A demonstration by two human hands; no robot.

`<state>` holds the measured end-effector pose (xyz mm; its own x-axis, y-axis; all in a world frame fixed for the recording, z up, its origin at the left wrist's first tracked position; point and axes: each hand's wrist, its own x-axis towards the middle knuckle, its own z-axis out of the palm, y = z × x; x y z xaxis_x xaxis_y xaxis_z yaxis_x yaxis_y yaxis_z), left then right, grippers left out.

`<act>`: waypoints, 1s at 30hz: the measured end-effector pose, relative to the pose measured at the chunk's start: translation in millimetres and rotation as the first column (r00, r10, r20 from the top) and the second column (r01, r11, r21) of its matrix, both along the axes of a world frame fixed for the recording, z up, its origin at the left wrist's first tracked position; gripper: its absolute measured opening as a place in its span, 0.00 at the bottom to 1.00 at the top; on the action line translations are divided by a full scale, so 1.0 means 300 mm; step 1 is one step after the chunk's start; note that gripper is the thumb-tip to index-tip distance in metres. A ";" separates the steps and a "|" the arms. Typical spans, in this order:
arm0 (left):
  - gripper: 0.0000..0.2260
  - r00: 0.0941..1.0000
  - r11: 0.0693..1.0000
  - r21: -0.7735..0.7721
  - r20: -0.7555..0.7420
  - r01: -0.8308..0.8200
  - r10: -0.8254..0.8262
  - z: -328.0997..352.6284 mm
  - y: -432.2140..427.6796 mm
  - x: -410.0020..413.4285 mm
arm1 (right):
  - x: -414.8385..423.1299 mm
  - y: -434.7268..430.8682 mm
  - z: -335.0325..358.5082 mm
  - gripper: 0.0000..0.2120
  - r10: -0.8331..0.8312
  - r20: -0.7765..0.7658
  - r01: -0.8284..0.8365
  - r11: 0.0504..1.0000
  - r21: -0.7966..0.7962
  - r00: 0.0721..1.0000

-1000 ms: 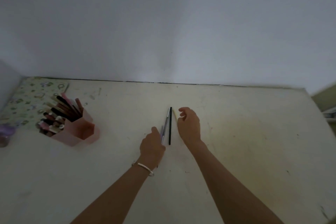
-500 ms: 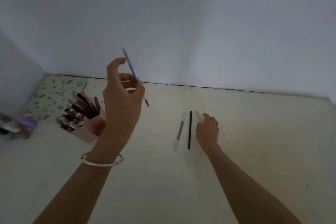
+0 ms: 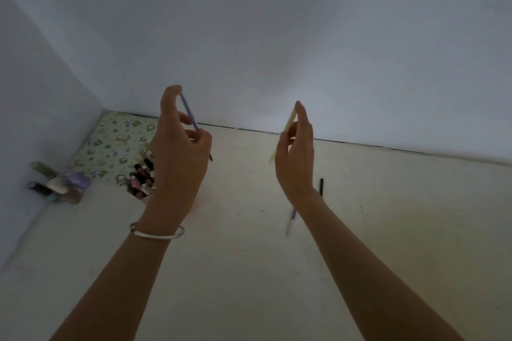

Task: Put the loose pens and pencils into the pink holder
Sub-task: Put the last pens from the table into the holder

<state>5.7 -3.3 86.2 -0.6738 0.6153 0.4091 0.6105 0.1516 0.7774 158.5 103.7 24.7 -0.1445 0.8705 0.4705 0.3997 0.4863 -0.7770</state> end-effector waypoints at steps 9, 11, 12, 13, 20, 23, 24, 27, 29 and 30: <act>0.11 0.933 0.859 -0.435 -0.341 -0.269 0.120 -0.130 -0.079 -0.199 | -0.137 -0.092 0.031 0.26 0.129 -0.125 -0.136 0.990 -0.041 0.984; 0.07 0.885 0.792 -0.512 -0.460 -0.332 0.074 -0.142 -0.097 -0.209 | -0.166 -0.114 0.017 0.26 0.142 -0.119 -0.152 0.986 -0.074 0.983; 0.05 0.872 0.773 -0.529 -0.486 -0.350 0.061 -0.141 -0.102 -0.205 | -0.175 -0.122 0.013 0.25 0.147 -0.119 -0.158 0.983 -0.093 0.982; 0.06 0.870 0.768 -0.535 -0.491 -0.352 0.057 -0.140 -0.106 -0.204 | -0.187 -0.132 0.010 0.25 0.153 -0.120 -0.167 0.980 -0.112 0.981; 0.19 0.890 0.906 -0.257 -0.401 -0.336 0.216 -0.015 -0.149 -0.275 | -0.360 -0.223 0.024 0.24 0.266 -0.189 -0.296 0.943 -0.152 0.945; 0.19 0.921 0.933 -0.209 -0.322 -0.294 0.218 0.029 -0.156 -0.282 | -0.430 -0.269 -0.014 0.21 0.355 -0.071 -0.362 0.915 -0.179 0.932; 0.19 0.936 0.942 -0.200 -0.284 -0.268 0.206 0.033 -0.159 -0.279 | -0.445 -0.283 -0.033 0.19 0.381 -0.006 -0.375 0.907 -0.193 0.924; 0.20 0.968 0.956 -0.199 -0.170 -0.215 0.183 0.021 -0.157 -0.257 | -0.449 -0.307 -0.089 0.14 0.410 0.201 -0.403 0.912 -0.075 0.890; 0.19 0.975 0.958 -0.206 -0.142 -0.200 0.173 0.009 -0.149 -0.224 | -0.430 -0.317 -0.111 0.16 0.402 0.272 -0.426 0.904 0.030 0.874; 0.18 0.975 0.961 -0.199 -0.151 -0.190 0.161 0.004 -0.141 -0.198 | -0.413 -0.313 -0.111 0.19 0.387 0.254 -0.411 0.911 0.046 0.886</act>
<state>-53.7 -45.7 87.3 -0.7274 0.5742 0.3757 0.6548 0.4173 0.6301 34.5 9.9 -8.6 -0.5865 0.6684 0.4574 0.3206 0.7102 -0.6268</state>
